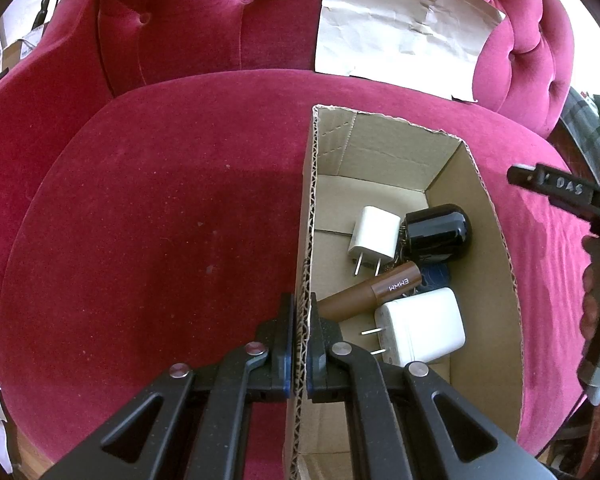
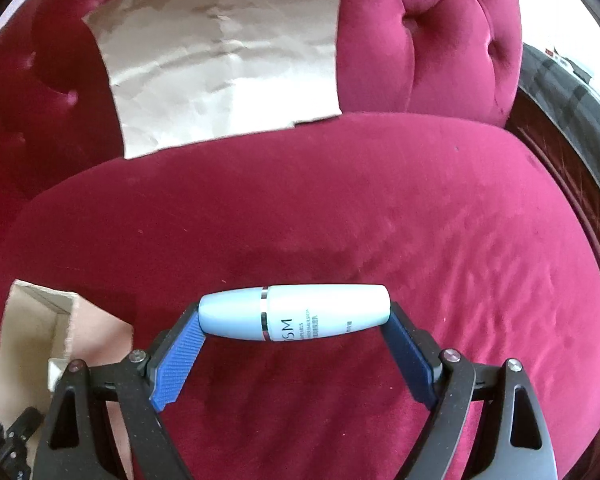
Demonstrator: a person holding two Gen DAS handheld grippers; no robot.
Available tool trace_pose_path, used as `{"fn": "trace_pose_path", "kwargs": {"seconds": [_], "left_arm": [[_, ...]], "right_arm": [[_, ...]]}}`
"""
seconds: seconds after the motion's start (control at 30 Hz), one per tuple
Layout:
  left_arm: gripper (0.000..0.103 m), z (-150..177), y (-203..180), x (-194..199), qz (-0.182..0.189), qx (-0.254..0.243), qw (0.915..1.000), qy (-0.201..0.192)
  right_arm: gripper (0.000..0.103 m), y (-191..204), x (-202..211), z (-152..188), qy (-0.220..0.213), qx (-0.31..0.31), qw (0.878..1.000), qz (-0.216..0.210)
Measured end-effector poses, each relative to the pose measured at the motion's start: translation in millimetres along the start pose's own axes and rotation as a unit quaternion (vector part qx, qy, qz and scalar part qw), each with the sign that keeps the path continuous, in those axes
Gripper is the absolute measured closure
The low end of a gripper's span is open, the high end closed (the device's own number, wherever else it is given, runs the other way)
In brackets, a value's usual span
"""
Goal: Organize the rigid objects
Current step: 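Lift and carry the white bottle with the right tool over the box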
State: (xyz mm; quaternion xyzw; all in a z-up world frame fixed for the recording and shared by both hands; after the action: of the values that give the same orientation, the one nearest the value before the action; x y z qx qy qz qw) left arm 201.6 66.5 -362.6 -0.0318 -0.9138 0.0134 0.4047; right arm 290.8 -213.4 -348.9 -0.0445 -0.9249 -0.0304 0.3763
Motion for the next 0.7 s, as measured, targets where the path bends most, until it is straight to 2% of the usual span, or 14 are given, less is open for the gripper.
{"fn": "trace_pose_path", "kwargs": {"seconds": [0.27, 0.7], "left_arm": [[0.099, 0, 0, 0, 0.000, 0.000, 1.0000, 0.000], [0.099, 0, 1, 1, 0.001, 0.000, 1.0000, 0.000]], "right_arm": [[0.013, 18, 29, -23, -0.032, 0.020, 0.999, -0.023], [0.013, 66, 65, -38, -0.065, 0.077, 0.992, -0.075]]}}
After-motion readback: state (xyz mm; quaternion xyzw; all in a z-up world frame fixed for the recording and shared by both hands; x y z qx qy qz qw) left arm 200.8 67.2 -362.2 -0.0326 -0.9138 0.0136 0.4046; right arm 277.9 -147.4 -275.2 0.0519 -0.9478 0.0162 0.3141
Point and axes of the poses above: each gripper's, at about its wrist camera, not at the fingertips, and x roughly against the way its jaws point, y to its left, z to its underside, the point moved 8 cm from there along -x, roughly the way its jaws point, and after that the axes turned 12 degrees about -y, right-handed, at the moved point
